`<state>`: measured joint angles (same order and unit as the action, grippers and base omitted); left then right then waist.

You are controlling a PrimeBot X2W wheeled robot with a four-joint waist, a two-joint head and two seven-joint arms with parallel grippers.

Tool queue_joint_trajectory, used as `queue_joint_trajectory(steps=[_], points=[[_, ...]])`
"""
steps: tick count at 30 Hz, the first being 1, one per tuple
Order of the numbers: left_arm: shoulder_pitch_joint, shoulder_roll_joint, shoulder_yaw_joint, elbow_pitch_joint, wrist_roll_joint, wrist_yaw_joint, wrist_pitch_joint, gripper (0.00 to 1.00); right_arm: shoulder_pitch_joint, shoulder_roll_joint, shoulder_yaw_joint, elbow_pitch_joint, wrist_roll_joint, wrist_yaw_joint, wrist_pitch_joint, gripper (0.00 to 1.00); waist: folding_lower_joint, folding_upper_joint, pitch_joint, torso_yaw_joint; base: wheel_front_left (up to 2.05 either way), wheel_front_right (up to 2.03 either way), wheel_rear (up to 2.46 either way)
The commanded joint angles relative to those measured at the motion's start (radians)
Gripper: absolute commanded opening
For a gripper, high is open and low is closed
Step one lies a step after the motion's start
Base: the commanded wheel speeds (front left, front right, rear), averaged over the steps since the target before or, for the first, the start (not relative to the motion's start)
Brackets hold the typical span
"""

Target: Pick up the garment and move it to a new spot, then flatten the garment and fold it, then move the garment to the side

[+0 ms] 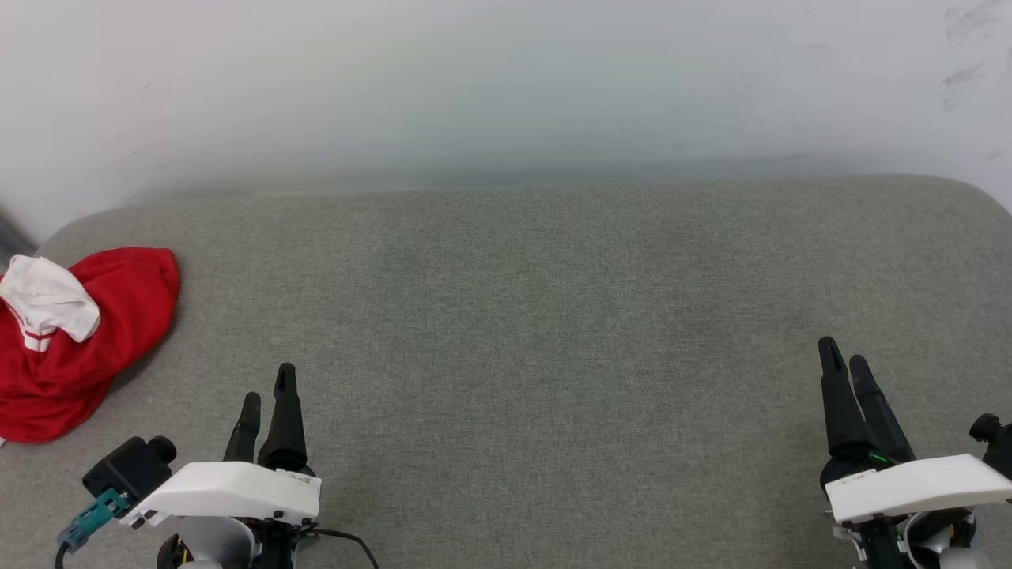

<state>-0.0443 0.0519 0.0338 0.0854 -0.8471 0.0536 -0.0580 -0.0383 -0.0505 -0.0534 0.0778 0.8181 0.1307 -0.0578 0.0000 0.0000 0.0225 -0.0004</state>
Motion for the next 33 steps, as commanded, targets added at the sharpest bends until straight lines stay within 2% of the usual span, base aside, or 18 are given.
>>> queue_joint_trajectory(steps=[1,17,33], points=[[-0.002,0.011,-0.009,-0.02,0.039,0.012,-0.011,1.0,-0.005,-0.001,0.004,-0.017,-0.04,0.0,-0.011,1.0,0.0,0.0,0.0,0.0,0.0,0.0,0.0],[0.022,0.035,-0.077,-0.043,0.235,0.08,-0.062,1.0,0.018,0.0,0.028,-0.029,-0.257,0.0,-0.061,1.0,0.0,0.0,-0.001,0.003,0.0,0.0,0.0],[0.049,0.035,-0.109,-0.07,0.395,0.083,-0.106,1.0,0.043,0.0,0.041,-0.048,-0.416,0.0,-0.105,1.0,0.0,0.0,-0.004,0.002,0.0,0.0,0.0]])
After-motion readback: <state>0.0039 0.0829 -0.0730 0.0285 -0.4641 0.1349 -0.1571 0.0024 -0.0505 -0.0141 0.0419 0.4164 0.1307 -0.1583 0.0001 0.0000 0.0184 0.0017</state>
